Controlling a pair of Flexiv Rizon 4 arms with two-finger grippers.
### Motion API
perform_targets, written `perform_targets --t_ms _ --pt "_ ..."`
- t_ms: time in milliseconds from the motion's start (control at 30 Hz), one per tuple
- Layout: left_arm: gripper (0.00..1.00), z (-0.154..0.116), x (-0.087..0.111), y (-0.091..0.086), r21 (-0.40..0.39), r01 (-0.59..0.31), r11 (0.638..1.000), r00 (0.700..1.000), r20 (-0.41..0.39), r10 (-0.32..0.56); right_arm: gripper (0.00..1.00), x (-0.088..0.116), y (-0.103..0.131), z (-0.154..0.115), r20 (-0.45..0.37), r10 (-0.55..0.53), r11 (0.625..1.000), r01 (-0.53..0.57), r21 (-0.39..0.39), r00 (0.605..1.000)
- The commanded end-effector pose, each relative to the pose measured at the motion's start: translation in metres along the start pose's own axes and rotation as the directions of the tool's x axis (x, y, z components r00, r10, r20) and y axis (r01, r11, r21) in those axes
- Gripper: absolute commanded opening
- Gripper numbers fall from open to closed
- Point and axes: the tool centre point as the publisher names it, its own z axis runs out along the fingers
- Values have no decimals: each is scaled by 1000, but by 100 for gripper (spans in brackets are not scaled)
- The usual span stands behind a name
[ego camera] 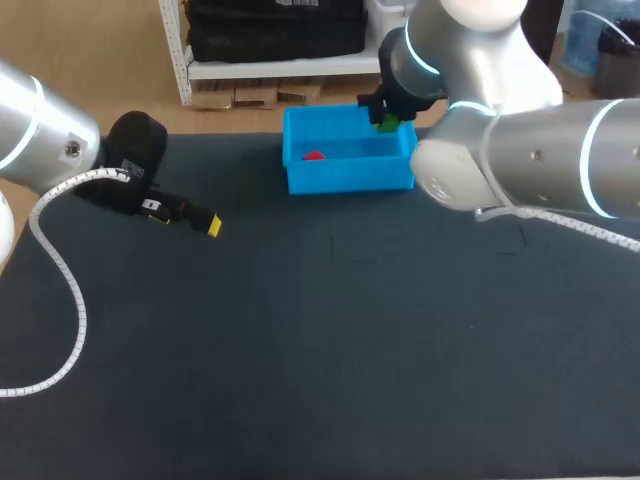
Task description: Use the left arm to pick the red cube and place it into the blue plastic box first, then use the right arm to grasp the green cube and put it into the same blue plastic box after the first action is fully finished.
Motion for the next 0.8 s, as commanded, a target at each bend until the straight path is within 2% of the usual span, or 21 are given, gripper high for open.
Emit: perform_targets --t_ms 33,300,733,767,800 --pt "100 1 0 1 4 -2 1000 1000 3 2 0 -9 1 17 -47 1 1000 -1 -11 999" --pt "100 1 0 1 4 -2 1000 1000 3 2 0 -7 -2 36 -94 3 1000 -5 -26 996" --pt "100 1 0 1 4 -2 1000 1000 3 2 0 -6 -3 47 -144 -5 999 0 -33 990" --pt "100 1 0 1 4 -2 1000 1000 3 2 31 -6 -3 48 -146 -5 999 0 -34 989" --pt "100 1 0 1 4 -2 1000 1000 3 2 48 -6 -3 48 -148 -5 999 0 -35 989"
